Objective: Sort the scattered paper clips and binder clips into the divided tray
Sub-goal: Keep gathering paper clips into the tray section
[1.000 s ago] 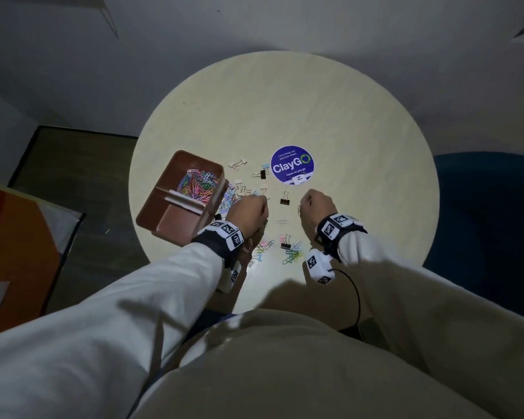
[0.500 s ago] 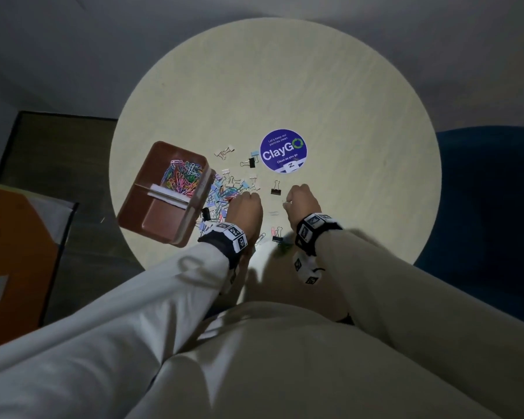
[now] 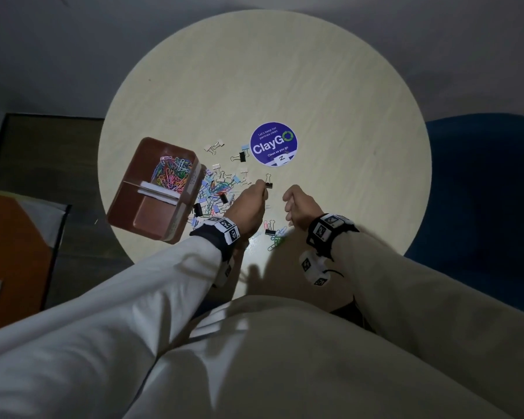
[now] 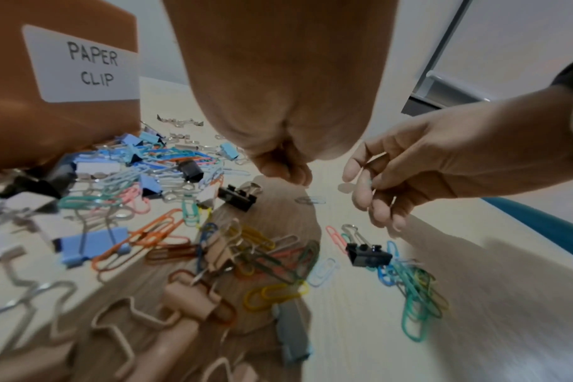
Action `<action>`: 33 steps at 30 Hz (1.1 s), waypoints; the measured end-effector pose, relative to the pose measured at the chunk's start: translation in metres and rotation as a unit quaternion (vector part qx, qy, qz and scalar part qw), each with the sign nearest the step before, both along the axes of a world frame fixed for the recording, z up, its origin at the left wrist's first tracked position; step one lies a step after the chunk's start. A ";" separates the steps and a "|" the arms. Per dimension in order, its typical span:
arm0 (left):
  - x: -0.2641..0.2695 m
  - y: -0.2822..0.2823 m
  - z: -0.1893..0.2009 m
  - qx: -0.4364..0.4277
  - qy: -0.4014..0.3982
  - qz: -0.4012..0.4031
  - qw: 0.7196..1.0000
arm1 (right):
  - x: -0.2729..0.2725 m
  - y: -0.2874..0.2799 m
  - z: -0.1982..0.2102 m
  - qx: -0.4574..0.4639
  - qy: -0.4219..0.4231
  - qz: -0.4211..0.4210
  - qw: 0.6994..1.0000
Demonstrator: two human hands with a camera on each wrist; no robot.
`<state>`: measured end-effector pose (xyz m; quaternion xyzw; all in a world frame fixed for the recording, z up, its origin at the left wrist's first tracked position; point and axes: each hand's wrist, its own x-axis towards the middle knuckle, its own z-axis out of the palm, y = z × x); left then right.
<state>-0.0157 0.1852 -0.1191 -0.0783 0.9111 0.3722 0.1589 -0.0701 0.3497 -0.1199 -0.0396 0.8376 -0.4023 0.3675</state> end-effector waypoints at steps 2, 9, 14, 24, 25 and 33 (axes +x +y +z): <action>0.001 0.002 -0.008 -0.024 0.005 -0.009 1.000 | 0.006 0.010 0.000 -0.008 0.030 0.032 0.999; 0.009 0.004 -0.027 -0.144 0.001 -0.080 0.986 | 0.038 0.026 -0.016 0.092 0.100 0.262 0.955; 0.005 0.010 -0.022 -0.156 -0.025 -0.076 0.985 | 0.052 0.025 -0.019 0.118 0.179 0.319 0.923; 0.009 -0.009 -0.011 -0.001 -0.034 -0.076 0.996 | 0.045 0.024 -0.020 0.102 0.172 0.294 0.935; 0.010 -0.011 -0.009 0.004 -0.037 -0.071 0.997 | 0.042 0.024 -0.017 0.094 0.155 0.281 0.942; 0.012 -0.004 -0.008 -0.020 -0.042 -0.068 0.997 | 0.024 0.032 -0.006 0.021 0.063 0.087 0.994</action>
